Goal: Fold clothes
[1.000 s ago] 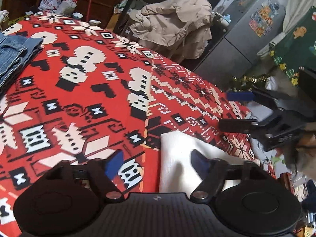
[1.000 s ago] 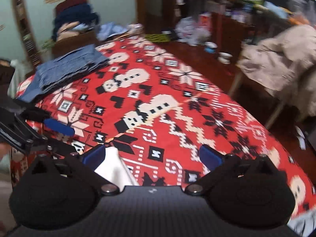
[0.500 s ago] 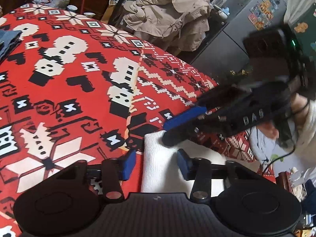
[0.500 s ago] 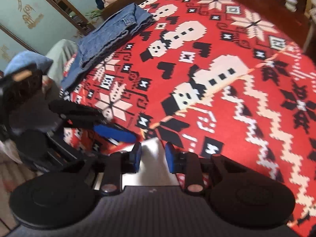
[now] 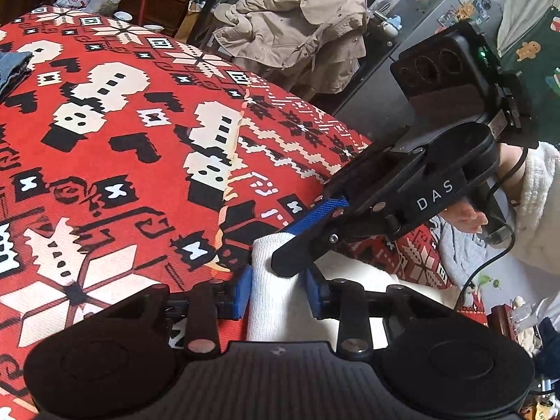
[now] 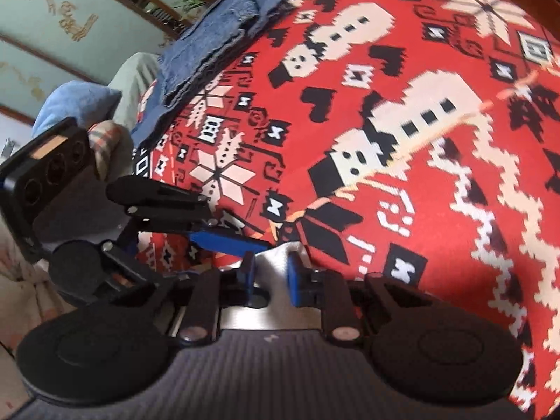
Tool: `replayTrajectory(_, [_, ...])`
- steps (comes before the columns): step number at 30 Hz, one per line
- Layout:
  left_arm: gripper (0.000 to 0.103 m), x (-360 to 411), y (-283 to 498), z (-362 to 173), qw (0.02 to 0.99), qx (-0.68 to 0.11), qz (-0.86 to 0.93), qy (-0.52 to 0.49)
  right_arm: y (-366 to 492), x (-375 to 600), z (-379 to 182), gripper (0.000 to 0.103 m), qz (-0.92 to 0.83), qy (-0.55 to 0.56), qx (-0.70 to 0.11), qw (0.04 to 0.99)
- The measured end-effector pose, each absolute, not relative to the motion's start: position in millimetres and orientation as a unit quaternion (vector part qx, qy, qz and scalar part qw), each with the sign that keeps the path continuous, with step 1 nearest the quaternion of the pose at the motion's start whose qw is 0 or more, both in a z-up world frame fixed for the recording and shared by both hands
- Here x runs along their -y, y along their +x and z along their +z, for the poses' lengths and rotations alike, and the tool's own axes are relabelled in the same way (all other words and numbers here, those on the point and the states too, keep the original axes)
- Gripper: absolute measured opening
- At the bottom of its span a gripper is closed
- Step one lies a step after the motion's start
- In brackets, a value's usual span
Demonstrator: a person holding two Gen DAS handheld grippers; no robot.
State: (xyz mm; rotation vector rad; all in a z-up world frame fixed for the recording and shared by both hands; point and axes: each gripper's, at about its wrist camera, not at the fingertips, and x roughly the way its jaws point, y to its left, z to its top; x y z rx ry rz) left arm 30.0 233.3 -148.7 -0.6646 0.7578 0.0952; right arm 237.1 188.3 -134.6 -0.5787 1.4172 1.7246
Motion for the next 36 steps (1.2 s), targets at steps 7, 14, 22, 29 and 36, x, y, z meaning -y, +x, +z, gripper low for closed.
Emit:
replayTrajectory(7, [0.031, -233, 33, -151, 0.876, -0.360, 0.044, -0.317, 239, -179, -136, 0.007, 0.689, -0.198, -0.546, 0.434])
replayTrajectory(14, [0.029, -237, 31, -151, 0.875, -0.358, 0.039, -0.323, 249, -168, -137, 0.001, 0.677, -0.143, -0.542, 0.476])
replayTrajectory(22, [0.026, -242, 37, -147, 0.883, -0.351, 0.031, -0.310, 260, -139, -118, 0.007, 0.663, -0.126, -0.534, 0.509])
replayTrajectory(29, [0.025, -241, 33, -145, 0.883, -0.355, 0.026, -0.306, 250, -144, -134, 0.014, 0.670, -0.121, -0.551, 0.482])
replayTrajectory(36, [0.025, -241, 36, -148, 0.885, -0.352, 0.024, -0.304, 247, -161, -139, 0.006, 0.695, -0.141, -0.548, 0.443])
